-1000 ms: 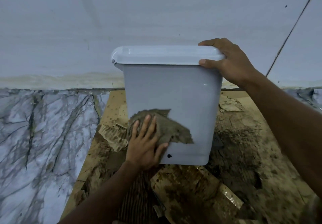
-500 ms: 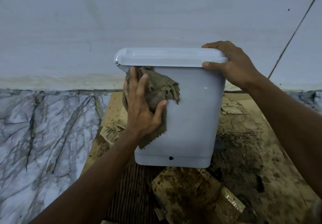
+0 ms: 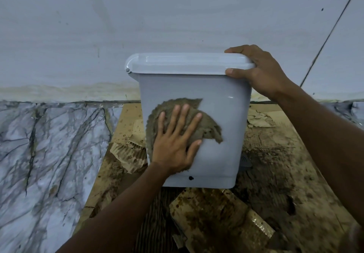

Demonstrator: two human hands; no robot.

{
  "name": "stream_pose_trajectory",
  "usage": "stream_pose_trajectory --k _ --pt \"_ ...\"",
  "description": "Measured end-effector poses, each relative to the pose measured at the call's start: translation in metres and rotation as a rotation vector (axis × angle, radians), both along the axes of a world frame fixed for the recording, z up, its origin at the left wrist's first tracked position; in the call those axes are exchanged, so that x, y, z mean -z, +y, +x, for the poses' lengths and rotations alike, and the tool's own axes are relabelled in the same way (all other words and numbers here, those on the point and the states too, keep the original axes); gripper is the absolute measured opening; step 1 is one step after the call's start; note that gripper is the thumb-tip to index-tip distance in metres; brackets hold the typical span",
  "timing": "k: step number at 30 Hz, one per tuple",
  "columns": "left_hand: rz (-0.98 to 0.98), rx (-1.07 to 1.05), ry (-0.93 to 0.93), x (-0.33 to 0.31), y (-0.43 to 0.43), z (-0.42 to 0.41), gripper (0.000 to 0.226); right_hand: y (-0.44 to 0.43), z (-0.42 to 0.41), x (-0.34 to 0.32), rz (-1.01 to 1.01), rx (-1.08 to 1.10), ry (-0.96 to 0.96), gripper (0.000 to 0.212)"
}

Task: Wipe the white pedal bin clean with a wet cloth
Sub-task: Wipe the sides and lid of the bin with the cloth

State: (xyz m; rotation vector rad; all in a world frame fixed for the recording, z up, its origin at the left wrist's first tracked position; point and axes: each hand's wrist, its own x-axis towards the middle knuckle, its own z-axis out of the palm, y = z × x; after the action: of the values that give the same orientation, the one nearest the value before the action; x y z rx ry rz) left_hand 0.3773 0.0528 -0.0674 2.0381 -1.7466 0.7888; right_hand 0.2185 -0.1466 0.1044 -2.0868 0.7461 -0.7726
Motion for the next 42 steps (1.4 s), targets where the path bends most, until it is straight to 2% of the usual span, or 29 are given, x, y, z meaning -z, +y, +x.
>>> stream_pose_trajectory --k 2,5,8,10,13,18,21,23,26,30,35,40,42 --pt "-0.095 -0.144 0.135 0.011 0.013 0.010 0.074 0.000 0.001 0.001 0.002 0.004 -0.003 0.040" --pt "-0.232 -0.241 0.351 0.005 0.013 0.013 0.075 0.001 0.001 0.002 -0.014 0.004 0.006 0.042" --pt "-0.278 -0.391 0.428 -0.024 -0.016 -0.004 0.074 0.001 -0.001 0.003 -0.005 0.007 -0.004 0.043" --pt "-0.246 -0.439 0.396 -0.042 -0.039 -0.017 0.074 0.001 -0.001 0.003 0.005 0.009 -0.014 0.042" --pt "-0.127 -0.264 0.218 -0.048 -0.057 -0.040 0.074 0.000 0.000 0.003 0.003 0.003 -0.016 0.043" --pt "0.122 0.137 -0.079 0.004 -0.038 -0.066 0.069 -0.002 -0.002 0.004 -0.005 -0.007 -0.012 0.043" --pt "0.181 0.224 -0.159 0.040 -0.004 -0.056 0.068 -0.001 -0.002 0.003 -0.009 -0.002 -0.008 0.043" --pt "0.117 0.107 -0.040 0.054 0.018 -0.042 0.068 -0.001 -0.001 0.003 -0.014 -0.002 -0.003 0.042" --pt "-0.029 -0.180 0.154 0.057 0.035 -0.023 0.074 -0.001 0.000 0.003 -0.030 0.003 0.005 0.042" --pt "-0.237 -0.338 0.427 0.015 0.012 -0.018 0.073 0.002 -0.002 0.002 -0.040 0.011 0.005 0.044" --pt "-0.430 -0.370 0.478 -0.039 -0.023 -0.011 0.071 0.009 -0.009 0.005 -0.073 0.014 -0.007 0.047" --pt "-0.704 -0.419 0.850 -0.058 -0.028 -0.016 0.065 0.018 -0.016 0.007 -0.109 -0.007 -0.024 0.046" --pt "-0.789 -0.367 0.869 -0.066 -0.029 -0.010 0.060 0.023 -0.018 0.007 -0.113 -0.013 -0.031 0.045"
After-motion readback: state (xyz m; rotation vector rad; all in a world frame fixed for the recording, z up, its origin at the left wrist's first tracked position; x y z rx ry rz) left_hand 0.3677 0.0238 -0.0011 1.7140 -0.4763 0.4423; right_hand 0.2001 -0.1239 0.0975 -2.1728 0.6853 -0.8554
